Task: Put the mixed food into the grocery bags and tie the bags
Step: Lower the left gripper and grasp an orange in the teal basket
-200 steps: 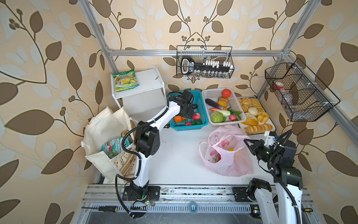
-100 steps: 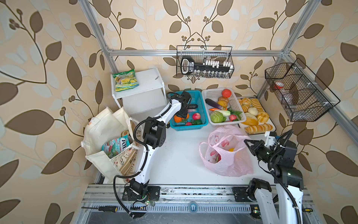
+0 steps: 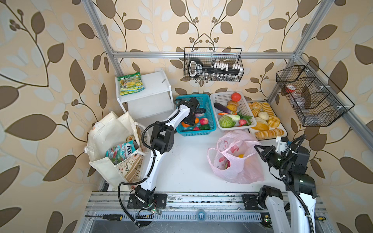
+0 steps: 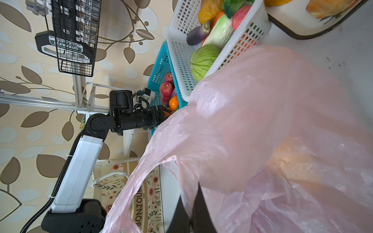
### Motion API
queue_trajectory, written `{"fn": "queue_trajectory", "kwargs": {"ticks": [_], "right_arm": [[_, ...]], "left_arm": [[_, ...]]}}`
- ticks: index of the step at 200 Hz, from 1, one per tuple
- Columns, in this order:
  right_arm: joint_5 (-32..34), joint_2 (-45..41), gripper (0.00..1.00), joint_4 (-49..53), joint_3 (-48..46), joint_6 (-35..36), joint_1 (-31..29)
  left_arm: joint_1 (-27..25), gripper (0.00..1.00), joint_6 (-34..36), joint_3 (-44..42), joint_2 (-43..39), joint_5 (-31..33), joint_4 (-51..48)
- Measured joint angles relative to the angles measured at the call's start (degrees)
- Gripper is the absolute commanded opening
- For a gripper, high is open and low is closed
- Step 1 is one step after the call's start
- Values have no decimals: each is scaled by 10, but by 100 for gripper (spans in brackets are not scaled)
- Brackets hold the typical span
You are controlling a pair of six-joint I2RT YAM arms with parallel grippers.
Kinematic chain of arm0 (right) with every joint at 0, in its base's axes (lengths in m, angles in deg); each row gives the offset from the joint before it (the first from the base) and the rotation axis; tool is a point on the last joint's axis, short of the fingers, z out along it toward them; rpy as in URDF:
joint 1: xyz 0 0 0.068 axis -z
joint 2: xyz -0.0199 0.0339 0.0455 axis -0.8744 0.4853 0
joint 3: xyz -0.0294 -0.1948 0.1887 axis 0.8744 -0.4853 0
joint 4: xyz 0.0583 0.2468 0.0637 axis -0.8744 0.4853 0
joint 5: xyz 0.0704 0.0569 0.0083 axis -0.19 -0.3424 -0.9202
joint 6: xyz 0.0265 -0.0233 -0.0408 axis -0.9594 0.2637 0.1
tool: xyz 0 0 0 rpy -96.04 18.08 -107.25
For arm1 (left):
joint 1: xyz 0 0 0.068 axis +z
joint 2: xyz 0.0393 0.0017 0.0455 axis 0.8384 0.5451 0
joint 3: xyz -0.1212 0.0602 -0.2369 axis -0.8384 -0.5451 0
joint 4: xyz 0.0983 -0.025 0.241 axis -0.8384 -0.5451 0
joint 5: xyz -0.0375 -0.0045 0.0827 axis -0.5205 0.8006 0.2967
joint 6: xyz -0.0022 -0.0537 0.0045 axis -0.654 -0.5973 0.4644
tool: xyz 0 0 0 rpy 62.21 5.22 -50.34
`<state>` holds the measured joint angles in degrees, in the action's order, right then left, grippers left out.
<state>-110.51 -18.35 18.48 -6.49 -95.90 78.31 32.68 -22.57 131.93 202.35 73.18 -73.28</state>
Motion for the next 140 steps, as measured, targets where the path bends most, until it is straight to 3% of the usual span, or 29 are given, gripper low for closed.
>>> {"fn": "queue_trajectory", "kwargs": {"ticks": [11,37,48,55,109,140], "right_arm": [[0,0,0,0,0,0,0],[0,0,0,0,0,0,-2],[0,0,0,0,0,0,-3],[0,0,0,0,0,0,-3],[0,0,0,-1,0,0,-3],[0,1,0,-2,0,0,-3]], "left_arm": [[0,62,0,0,0,0,1],[0,62,5,0,0,1,4],[0,47,9,0,0,1,4],[0,43,11,0,0,1,4],[0,48,14,-20,-20,-14,0],[-9,49,12,-89,-112,-52,9]]}}
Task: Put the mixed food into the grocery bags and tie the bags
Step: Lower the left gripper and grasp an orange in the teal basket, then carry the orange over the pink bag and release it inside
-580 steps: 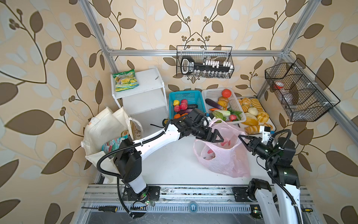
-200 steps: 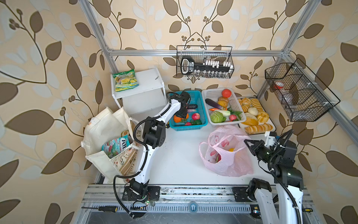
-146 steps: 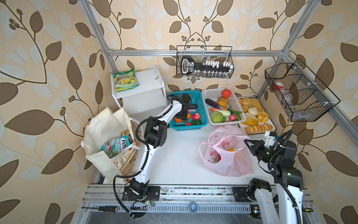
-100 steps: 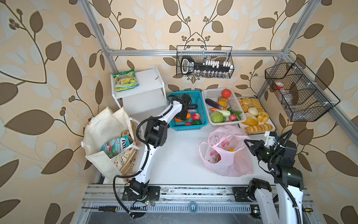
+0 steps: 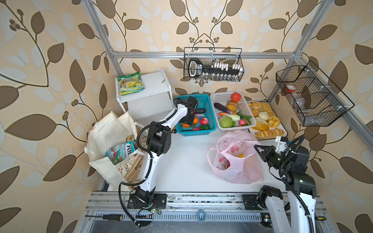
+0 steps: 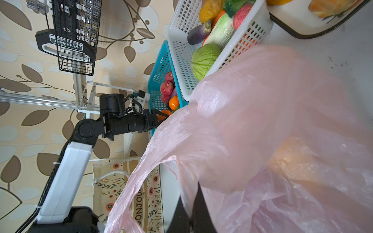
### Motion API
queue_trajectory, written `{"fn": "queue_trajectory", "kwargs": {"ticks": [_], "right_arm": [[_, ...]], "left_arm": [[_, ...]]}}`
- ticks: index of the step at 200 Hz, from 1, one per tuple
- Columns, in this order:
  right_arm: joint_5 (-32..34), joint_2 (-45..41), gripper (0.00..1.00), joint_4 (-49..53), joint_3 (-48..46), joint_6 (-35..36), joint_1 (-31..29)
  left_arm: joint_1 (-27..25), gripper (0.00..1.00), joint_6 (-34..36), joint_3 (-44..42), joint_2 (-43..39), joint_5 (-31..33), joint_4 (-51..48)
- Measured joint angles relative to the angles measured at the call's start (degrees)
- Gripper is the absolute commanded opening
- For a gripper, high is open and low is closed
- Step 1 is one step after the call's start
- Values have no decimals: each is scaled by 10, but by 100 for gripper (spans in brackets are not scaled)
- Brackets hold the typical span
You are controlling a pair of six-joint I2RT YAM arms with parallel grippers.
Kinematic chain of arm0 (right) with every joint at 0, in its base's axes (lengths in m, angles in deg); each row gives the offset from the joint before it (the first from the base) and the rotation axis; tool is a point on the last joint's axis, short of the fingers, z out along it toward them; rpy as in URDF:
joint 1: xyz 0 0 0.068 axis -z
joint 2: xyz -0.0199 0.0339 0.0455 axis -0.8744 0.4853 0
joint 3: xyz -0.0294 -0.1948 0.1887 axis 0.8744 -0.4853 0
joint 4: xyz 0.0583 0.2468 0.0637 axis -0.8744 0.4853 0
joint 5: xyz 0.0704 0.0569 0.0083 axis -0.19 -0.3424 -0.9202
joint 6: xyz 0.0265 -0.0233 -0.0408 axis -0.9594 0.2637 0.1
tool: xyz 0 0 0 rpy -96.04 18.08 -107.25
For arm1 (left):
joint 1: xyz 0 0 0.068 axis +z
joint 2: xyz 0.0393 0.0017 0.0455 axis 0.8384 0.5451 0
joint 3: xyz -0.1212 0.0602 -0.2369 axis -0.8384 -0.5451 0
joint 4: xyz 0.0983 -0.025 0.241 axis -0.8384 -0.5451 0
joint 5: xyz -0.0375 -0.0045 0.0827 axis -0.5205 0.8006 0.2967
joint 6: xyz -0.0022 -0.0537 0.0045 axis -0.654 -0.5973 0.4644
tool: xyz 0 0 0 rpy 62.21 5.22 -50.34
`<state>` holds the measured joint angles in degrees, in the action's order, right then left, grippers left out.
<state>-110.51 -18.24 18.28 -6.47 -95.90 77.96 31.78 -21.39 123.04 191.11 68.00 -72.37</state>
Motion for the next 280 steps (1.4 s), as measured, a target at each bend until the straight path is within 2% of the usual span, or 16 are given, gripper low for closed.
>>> {"fn": "queue_trajectory", "kwargs": {"ticks": [46,69,98,124,156,181,216,236,259,280], "right_arm": [[0,9,0,-4,0,0,0],[0,9,0,-4,0,0,-2],[0,9,0,-5,0,0,-2],[0,9,0,-9,0,0,-2],[0,9,0,-12,0,0,-2],[0,9,0,-13,0,-1,-2],[0,9,0,-13,0,-2,-2],[0,7,0,-13,0,-2,-2],[0,2,0,-13,-1,-5,-2],[0,-4,0,-13,-2,-5,-2]], "left_arm": [[-38,49,-19,-122,-241,-61,46],[-40,50,-26,-159,-323,-117,73],[-45,48,-34,-272,-405,-163,112],[-61,48,-33,-337,-409,-213,106],[-103,49,-21,-402,-410,-320,109],[-154,48,-9,-407,-405,-402,111],[-212,51,-15,-379,-372,-473,145],[-231,54,-31,-361,-352,-487,177],[-245,55,-60,-343,-327,-472,226],[-252,63,-81,-341,-313,-441,268]]}}
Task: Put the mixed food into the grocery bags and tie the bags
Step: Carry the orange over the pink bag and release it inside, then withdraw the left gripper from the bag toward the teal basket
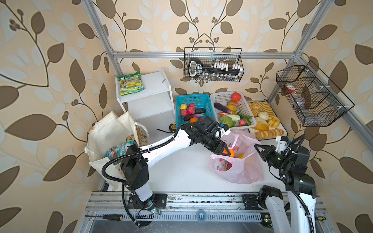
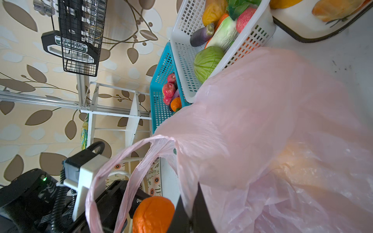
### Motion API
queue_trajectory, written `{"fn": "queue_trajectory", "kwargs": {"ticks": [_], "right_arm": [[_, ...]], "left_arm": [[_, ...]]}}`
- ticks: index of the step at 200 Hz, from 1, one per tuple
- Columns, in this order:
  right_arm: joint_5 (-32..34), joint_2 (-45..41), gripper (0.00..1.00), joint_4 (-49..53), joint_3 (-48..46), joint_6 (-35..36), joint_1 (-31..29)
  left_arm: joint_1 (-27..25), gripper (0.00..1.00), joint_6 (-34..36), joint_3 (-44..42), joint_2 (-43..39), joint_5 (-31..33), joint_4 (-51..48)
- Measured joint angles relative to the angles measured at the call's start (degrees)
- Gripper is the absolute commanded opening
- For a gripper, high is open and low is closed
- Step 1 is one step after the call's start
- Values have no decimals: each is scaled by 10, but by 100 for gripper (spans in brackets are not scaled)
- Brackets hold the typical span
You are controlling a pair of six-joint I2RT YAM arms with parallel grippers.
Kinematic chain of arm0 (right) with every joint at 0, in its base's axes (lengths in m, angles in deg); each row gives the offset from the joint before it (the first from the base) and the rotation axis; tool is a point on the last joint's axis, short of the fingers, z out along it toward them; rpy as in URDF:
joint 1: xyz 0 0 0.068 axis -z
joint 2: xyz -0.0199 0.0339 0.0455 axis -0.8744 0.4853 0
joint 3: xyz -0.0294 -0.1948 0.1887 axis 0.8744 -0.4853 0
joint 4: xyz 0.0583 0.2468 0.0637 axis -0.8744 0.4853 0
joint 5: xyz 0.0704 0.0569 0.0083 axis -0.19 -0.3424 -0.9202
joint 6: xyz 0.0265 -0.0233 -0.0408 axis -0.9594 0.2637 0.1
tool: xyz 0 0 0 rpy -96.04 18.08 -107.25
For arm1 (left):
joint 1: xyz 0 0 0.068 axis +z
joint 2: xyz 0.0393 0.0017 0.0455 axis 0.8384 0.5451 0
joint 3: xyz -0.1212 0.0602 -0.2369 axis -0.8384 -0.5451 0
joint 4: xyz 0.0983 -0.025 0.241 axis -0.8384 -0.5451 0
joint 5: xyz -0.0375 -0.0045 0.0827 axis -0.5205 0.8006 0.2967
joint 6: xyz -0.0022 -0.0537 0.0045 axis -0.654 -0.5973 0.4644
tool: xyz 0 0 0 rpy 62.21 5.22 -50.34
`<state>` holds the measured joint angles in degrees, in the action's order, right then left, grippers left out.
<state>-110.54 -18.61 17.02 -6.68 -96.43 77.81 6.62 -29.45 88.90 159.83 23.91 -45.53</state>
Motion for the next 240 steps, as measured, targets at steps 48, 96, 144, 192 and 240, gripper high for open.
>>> {"fn": "queue_trajectory", "kwargs": {"ticks": [48,96,144,192,240], "right_arm": [[0,-2,0,0,0,-1,0],[16,-11,0,5,0,3,2],[89,-10,0,46,11,34,8],[131,7,0,60,11,50,21],[131,10,0,60,11,52,22]], "left_arm": [[-15,79,-27,6,21,30,68],[-22,87,-41,7,36,26,88],[-22,88,-27,7,-1,14,91],[-22,94,34,5,-124,14,62],[-22,97,84,-64,-245,47,51]]}}
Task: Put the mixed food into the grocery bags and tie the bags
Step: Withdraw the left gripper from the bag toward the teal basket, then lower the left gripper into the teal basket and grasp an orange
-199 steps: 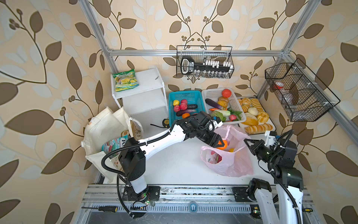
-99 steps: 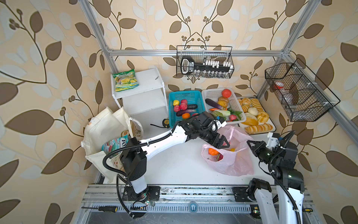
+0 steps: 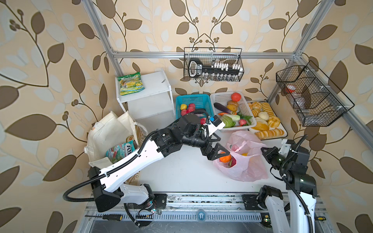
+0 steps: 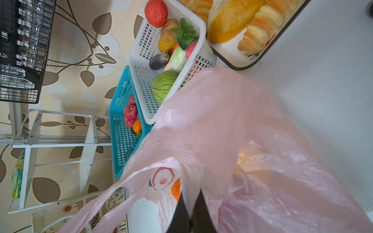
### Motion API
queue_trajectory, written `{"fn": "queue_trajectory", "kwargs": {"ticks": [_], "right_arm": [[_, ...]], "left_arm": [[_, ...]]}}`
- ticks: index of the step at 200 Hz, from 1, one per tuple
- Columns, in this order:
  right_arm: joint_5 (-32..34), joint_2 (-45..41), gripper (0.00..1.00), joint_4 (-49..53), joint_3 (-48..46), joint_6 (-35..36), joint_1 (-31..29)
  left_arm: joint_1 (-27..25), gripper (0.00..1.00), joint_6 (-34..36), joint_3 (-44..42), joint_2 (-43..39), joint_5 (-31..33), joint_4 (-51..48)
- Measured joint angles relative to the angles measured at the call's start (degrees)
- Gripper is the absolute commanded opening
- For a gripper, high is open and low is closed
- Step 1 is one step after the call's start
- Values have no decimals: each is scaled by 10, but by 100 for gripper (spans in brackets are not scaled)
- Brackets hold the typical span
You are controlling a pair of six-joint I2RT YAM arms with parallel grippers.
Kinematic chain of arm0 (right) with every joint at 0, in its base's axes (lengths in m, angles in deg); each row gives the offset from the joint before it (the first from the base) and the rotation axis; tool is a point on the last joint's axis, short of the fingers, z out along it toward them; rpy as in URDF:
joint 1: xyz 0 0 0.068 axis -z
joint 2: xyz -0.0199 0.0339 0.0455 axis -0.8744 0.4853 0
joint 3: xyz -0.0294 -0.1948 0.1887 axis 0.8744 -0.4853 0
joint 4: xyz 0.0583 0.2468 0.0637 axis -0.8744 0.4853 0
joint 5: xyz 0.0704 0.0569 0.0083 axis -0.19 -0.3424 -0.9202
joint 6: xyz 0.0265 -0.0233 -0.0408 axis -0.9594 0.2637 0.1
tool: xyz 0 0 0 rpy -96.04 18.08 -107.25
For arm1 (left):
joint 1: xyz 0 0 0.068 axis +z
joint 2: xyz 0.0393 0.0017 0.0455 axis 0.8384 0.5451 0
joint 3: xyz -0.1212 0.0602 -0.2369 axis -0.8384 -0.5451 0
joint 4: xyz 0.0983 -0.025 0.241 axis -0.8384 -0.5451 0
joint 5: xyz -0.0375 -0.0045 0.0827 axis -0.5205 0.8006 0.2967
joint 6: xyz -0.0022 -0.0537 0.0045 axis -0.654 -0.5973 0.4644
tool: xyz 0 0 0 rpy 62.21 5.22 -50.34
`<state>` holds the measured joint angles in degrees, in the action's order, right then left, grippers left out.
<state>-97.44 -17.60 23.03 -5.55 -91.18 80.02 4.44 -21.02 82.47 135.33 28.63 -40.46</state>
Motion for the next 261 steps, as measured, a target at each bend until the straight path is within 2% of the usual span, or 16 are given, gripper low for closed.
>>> {"fn": "queue_trajectory", "kwargs": {"ticks": [31,54,85,106,161,209,261], "right_arm": [[-1,-9,0,0,0,-2,0],[-5,-16,0,0,0,-3,0],[-13,-17,0,0,0,-3,0],[-18,-17,0,0,0,-3,0],[-34,-18,0,-1,0,-4,0],[-37,-24,0,-4,0,-5,0],[-37,-24,0,-4,0,-4,-1]], "left_arm": [[5,99,-3,-31,-37,106,0],[58,97,-33,-36,-48,176,2],[162,95,-90,-37,-32,203,3],[175,95,-109,-33,-3,212,-6],[185,92,-133,42,143,254,-86],[212,88,-136,202,326,309,-152],[254,81,-130,396,530,315,-217]]}}
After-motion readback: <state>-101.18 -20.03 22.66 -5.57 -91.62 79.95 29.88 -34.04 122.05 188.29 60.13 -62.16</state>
